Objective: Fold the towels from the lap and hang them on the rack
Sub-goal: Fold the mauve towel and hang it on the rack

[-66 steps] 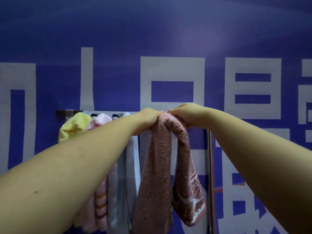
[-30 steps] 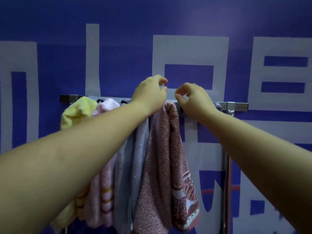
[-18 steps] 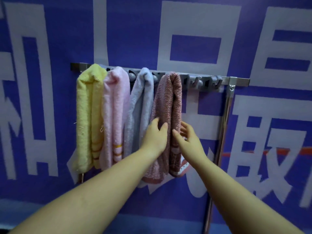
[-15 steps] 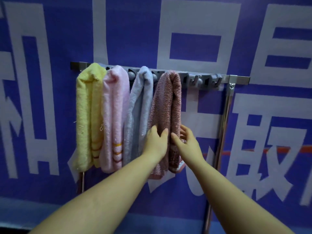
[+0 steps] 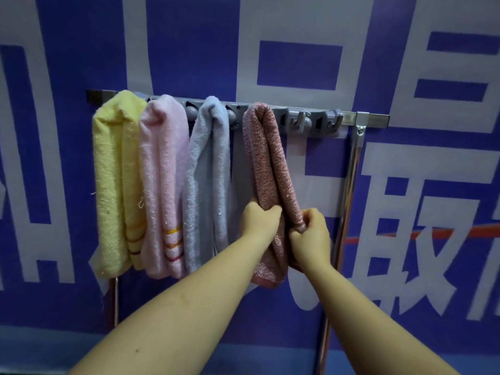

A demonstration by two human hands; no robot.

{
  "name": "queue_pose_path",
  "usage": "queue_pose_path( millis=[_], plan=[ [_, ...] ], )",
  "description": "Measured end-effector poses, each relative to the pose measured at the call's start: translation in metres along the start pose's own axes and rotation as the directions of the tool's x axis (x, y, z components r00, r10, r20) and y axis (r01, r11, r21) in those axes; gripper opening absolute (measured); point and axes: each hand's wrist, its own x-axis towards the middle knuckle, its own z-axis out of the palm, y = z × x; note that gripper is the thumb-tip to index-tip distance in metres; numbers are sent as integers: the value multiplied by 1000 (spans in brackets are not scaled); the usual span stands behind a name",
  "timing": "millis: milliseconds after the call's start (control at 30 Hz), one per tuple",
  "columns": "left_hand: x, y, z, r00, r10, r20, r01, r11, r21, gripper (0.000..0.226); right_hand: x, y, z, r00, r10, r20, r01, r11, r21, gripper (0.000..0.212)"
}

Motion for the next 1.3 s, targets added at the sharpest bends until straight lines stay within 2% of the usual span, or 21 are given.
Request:
queue_pose_path(
  millis=[100,167,233,300,433,567,667,767,867,967,1033,1133,1300],
  plan=[
    [-4,-2,12,999,27,-20,-27,999,20,34,3,2,-17,1000,-27,-9,27,1000,-11,24],
    [-9,-6,17,1000,21,-1,-21,1000,-22,29,3,2,-27,997,-72,-6,72,997,-24,36],
    [-14,-12,19,998,-33,48,38,993,-114,24,3,0,-35,991,-131,9,131,987,-93,47],
    [-18,-23,16,998,-60,25,63,988,-140,28,2,-2,-40,986,-161,38,165,964,-208,51],
    [-27,-53,-5,989,-105,-102,98,993,-73,32,-11,-4,-38,985,-147,91,169,932,-321,30],
    [-43,-85,-27,980,-106,-171,134,977,163,30,-34,-1,-22,989,-72,132,111,939,-325,8],
    [-59,-100,-36,989,-89,-120,116,962,245,30,-53,5,-4,989,-52,141,95,943,-319,12],
    [-70,-110,-43,997,-61,-49,76,916,393,44,-72,9,11,984,-46,173,94,955,-280,6],
    [-79,-115,-47,987,-48,153,-34,868,496,53,-92,6,21,956,-45,289,118,964,-239,22],
    [-85,-112,-58,955,-79,285,-100,819,565,41,-105,4,24,922,-30,386,117,972,-203,37],
    [-86,-107,-70,937,-99,335,-141,770,622,37,-109,1,19,904,-23,428,136,962,-236,43],
    [-89,-100,-90,908,-101,407,-229,695,682,52,-113,-6,6,881,-16,473,189,929,-320,46],
    [-102,-78,-123,874,-95,477,-387,457,801,65,-121,-17,-10,850,47,525,259,831,-492,61]
  ],
)
